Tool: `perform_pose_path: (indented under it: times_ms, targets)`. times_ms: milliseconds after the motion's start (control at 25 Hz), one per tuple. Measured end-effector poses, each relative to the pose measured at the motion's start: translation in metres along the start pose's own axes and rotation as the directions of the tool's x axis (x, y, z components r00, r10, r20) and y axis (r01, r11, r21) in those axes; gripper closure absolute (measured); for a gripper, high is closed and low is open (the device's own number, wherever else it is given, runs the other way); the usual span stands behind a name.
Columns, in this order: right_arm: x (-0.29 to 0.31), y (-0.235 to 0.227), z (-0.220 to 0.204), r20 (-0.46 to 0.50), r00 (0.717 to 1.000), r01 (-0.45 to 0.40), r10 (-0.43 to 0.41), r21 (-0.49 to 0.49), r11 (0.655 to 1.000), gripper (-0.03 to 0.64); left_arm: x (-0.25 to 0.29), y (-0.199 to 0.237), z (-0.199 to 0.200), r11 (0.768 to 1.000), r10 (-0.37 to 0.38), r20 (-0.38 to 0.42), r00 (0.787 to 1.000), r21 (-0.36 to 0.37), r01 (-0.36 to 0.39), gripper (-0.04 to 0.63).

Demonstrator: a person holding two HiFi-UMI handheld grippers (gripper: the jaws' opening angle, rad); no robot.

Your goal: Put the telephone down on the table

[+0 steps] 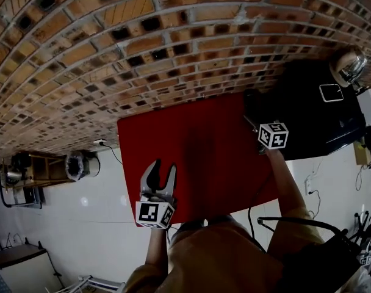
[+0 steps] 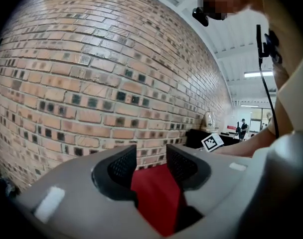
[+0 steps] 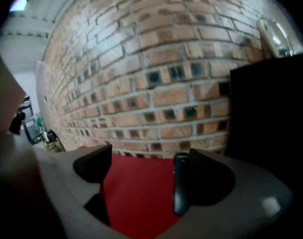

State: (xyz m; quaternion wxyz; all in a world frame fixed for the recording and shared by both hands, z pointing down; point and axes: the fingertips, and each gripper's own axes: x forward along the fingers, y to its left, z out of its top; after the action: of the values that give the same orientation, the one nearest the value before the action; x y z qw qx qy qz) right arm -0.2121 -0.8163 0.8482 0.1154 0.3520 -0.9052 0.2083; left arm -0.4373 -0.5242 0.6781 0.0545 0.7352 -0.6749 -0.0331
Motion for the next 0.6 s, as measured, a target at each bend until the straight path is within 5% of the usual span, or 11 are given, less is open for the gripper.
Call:
perform_pose_path:
  times_ms: [120,280,480,600]
  targets:
    - [-0.073,0.072,0.081,0.240,0.970,-0.044,0.039,0.015,0.999,0.151,0.001,-0.007,0.048,0.999,-0.032,0.064,0.997,-0.013,0.033,0.428]
    - [-0.165,0.156,0.154,0.476,0.878,-0.034,0.047,-0.036,0.999,0.155,-0.012,-0.020,0.106,0.998,-0.063,0.135,0.989,0.021,0.061,0.428]
    - [-0.229,0.241,0.169,0.516,0.855,0.073,0.060,-0.234,0.969,0.158,-0.037,-0.035,0.136,0.998,-0.021,0.198,0.980,0.068,0.007,0.428]
    - [-0.244,0.262,0.165,0.527,0.848,0.085,0.060,-0.247,0.965,0.165,-0.045,-0.042,0.134,0.996,0.015,0.196,0.981,0.085,-0.033,0.398]
